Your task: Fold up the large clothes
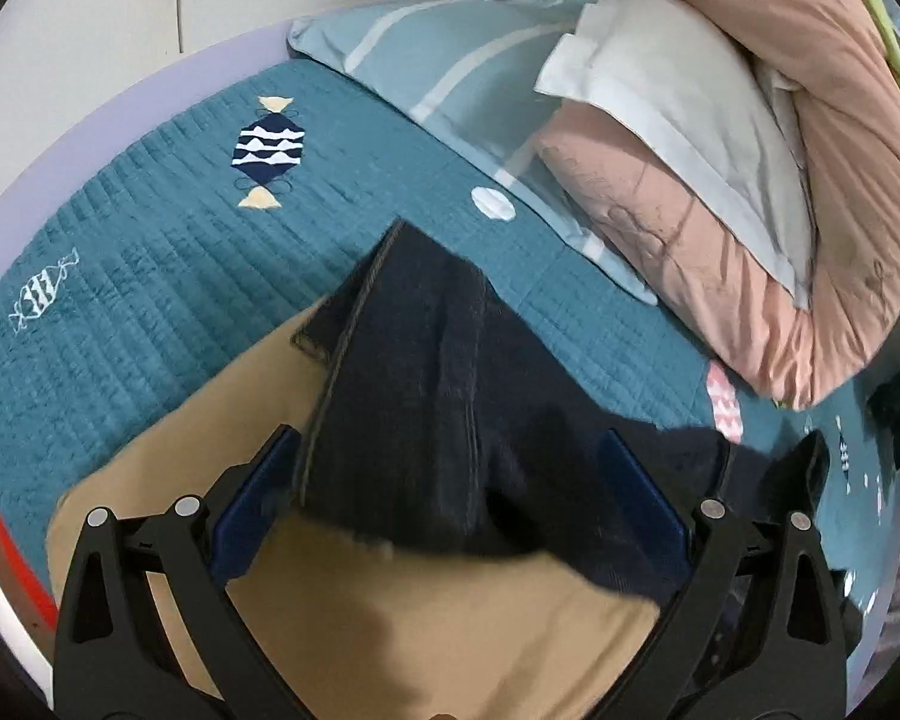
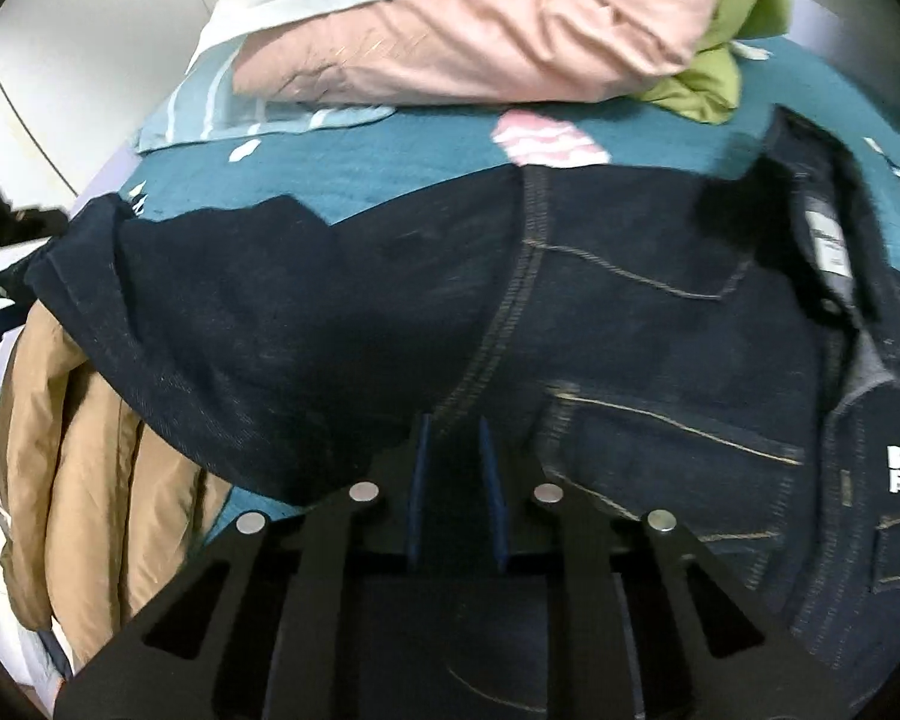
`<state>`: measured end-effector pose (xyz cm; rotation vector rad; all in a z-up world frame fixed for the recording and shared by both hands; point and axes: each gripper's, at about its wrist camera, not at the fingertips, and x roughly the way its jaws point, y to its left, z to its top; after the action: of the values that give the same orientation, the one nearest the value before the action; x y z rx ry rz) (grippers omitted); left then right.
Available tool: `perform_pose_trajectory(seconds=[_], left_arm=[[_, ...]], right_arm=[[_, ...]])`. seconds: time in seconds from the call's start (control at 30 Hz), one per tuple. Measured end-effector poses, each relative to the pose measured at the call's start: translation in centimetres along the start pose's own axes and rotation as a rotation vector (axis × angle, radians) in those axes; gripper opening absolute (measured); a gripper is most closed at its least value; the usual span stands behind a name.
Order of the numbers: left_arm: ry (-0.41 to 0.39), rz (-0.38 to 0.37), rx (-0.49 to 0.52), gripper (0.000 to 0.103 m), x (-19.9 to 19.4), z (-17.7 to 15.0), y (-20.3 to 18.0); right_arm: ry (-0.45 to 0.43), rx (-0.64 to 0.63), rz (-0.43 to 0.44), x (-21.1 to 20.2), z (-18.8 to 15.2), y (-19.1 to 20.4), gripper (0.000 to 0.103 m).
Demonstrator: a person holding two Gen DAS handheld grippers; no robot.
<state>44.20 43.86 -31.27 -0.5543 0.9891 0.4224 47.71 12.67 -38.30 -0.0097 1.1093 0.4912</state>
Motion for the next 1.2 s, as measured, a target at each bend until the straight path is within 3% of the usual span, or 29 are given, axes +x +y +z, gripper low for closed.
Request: perform_pose_trajectory(seconds=[0.13,0.17,0.23,0.3,0.33,0.43,0.5,0.63,0.8,0.93,1.07,1.2], left_arm=[[0.009,-0.053,-0.034,0.096,0.4,0.8,0.2],[0.004,-0.053,-0.033,0.089,0.5,0.9,0.1],[0.014,-0.040,-0.006,0.045,0.5,1.1,-0.4],[0.006,-0.054,-0.022,0.032,0.0,1.1,-0.4],[-0.009,-0.077,-0.013,0.021,-0.5,1.0,-0.7],[-0.027,-0.058,0.080,0.013,-1.2,0.6,-2.5],[-0.029,-0.088,0.089,0.011,-1.7,0.4,-3.4],[-0.062,-0.185,0.160,0.010,-4.3,-0.5,-7.4],[-0.081,-0.289,0.254,0.010,-7.9,-2.7,-14.7],[-0.086,-0.356,0.360,0.010,-9.4,-6.3,-21.8],[0.003,-0.443,0.438,0.010,-7.8,-11.5,-29.6],[0.172,-0.490,0.477,0.010,-4.0,-17.1,-35.7]], right_arm=[[0.026,0.040,0.026,1.4,0.2,-0.3,0.016],[0.030,0.047,0.030,1.7,0.3,-0.2,0.016],[0.054,0.082,0.059,2.3,0.3,-1.0,0.016],[0.070,0.099,0.094,1.9,0.6,-1.3,0.013],[0.074,0.119,0.119,1.5,0.6,-1.7,0.005],[0.065,0.154,0.156,0.8,0.2,-2.1,0.004],[0.133,0.145,0.152,2.3,-0.4,-1.9,0.004],[0.113,0.182,0.232,1.0,-0.8,-3.4,0.004],[0.033,0.188,0.250,-4.8,-2.8,-7.7,0.004],[-0.045,0.188,0.152,-11.2,-5.5,-13.8,0.007],[-0.125,0.262,0.017,-17.3,-9.4,-21.9,0.007],[-0.198,0.376,-0.059,-21.7,-13.3,-28.4,0.007]])
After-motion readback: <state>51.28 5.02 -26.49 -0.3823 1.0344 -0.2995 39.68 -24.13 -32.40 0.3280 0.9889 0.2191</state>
